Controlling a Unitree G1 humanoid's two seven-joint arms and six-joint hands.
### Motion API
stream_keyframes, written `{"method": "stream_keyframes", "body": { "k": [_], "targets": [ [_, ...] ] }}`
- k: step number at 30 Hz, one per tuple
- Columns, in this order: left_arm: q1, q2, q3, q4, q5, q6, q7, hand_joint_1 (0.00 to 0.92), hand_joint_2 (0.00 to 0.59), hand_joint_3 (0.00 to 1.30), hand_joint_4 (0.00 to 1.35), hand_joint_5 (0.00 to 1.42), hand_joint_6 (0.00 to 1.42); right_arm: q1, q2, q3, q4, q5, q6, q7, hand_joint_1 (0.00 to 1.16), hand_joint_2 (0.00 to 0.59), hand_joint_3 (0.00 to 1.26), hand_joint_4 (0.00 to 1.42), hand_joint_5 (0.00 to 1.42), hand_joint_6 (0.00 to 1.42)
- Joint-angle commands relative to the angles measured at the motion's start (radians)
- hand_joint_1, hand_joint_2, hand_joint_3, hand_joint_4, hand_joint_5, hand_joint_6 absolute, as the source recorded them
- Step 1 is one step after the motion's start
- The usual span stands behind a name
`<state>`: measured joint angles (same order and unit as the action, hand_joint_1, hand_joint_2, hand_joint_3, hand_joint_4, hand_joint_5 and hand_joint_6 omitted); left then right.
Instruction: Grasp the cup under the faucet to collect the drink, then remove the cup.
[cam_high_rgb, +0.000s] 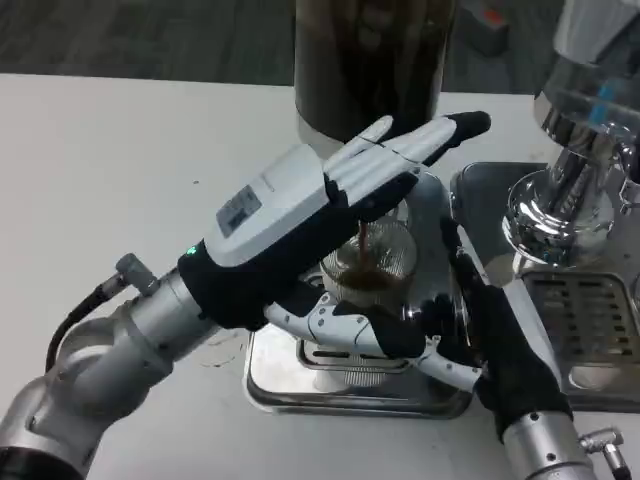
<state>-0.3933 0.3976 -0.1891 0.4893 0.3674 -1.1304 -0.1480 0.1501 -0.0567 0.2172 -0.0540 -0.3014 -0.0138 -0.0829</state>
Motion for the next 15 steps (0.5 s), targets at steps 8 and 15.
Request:
{"method": "stream_keyframes", "body": {
  "k": [8, 15],
  "targets": [
    [0.044, 0.014, 0.011, -0.045, 0.029, 0.039, 0.012, 0.0, 0.123, 0.02, 0.0, 0.09, 0.0, -0.069, 0.009, 0.006, 0.061, 0.025, -0.031, 0.034, 0.74, 0.187, 0.0, 0.0, 0.0, 0.0],
    [0.022, 0.042, 0.056, 0.017, -0.003, 0.098, 0.041, 0.0, 0.118, 0.02, 0.0, 0.09, 0.0, -0.083, 0.013, 0.007, 0.08, 0.031, -0.037, 0.046, 0.74, 0.193, 0.0, 0.0, 0.0, 0.0]
  ]
}}
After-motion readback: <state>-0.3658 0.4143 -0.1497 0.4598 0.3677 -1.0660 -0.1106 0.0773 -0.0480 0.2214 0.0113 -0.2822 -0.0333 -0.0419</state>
